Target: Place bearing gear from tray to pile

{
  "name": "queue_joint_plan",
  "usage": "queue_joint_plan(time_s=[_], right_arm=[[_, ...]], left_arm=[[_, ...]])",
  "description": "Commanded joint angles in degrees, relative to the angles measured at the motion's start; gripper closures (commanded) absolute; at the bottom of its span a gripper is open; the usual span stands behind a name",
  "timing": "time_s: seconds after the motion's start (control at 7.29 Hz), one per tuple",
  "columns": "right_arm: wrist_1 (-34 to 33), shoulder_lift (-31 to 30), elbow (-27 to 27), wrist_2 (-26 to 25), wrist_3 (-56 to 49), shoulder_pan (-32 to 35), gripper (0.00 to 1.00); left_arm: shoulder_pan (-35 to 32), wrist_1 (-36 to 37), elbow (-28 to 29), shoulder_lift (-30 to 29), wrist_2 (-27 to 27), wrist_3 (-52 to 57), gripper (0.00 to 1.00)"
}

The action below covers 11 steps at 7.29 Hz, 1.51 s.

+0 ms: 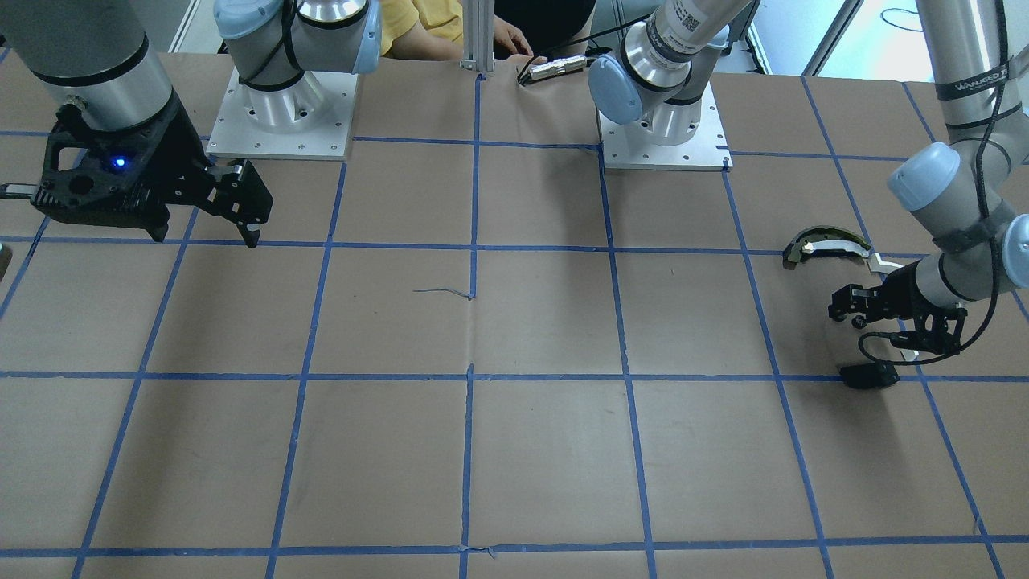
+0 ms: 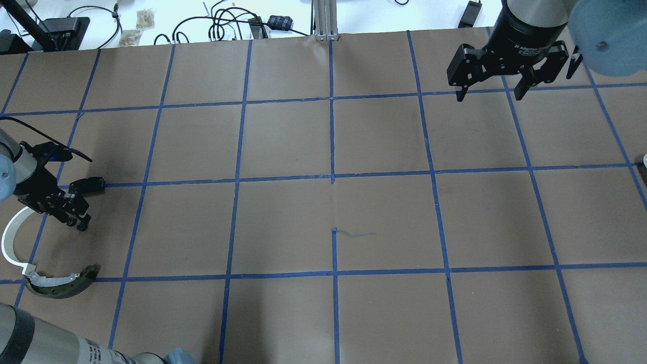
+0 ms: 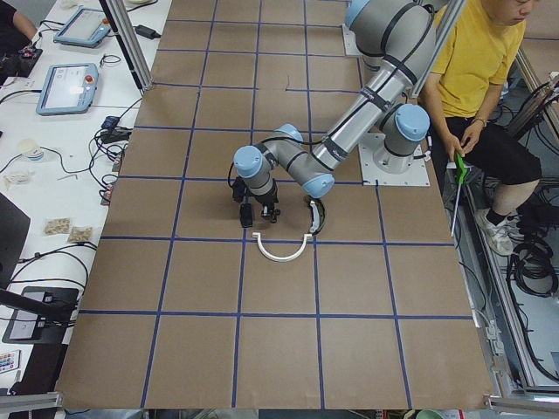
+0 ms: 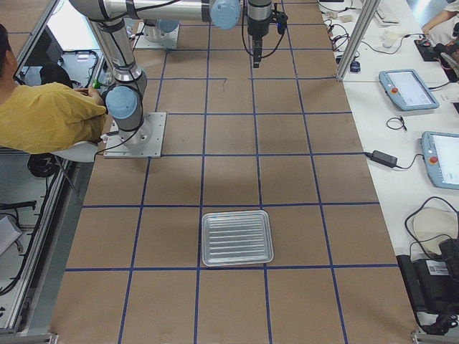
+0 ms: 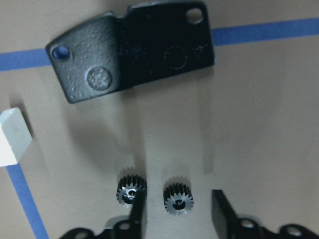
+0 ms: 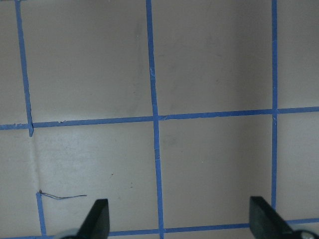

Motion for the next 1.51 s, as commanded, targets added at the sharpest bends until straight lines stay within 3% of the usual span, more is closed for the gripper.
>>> queue_joint_plan(time_s=[0.0,0.41,0.69,0.96,1.37], right_arm=[[-0.09,0.00,0.03,0.03,-0.01,-0.05,0.00],[-0.09,0.00,0.03,0.03,-0.01,-0.05,0.00],[-0.09,0.00,0.03,0.03,-0.01,-0.05,0.00],[-0.09,0.09,0.03,0.03,-0.01,-0.14,0.00],[0.00,0.09,-0.06,-0.06,-0.10,-0.14,0.00]], left_arm=[[-1.36,-3.64,3.45,0.95,1.29,-1.02,0.00],[-14.43,-18.29,14.96,7.08,-1.50,-11.99,0.00],[-22.50,-23.50,19.28,12.62,-2.40,-18.32,0.02],[-32.35,-26.07,19.30,16.93,-4.06,-33.03,0.00],[-35.46,-27.82,18.34,19.58,-4.60,-37.85,0.00]])
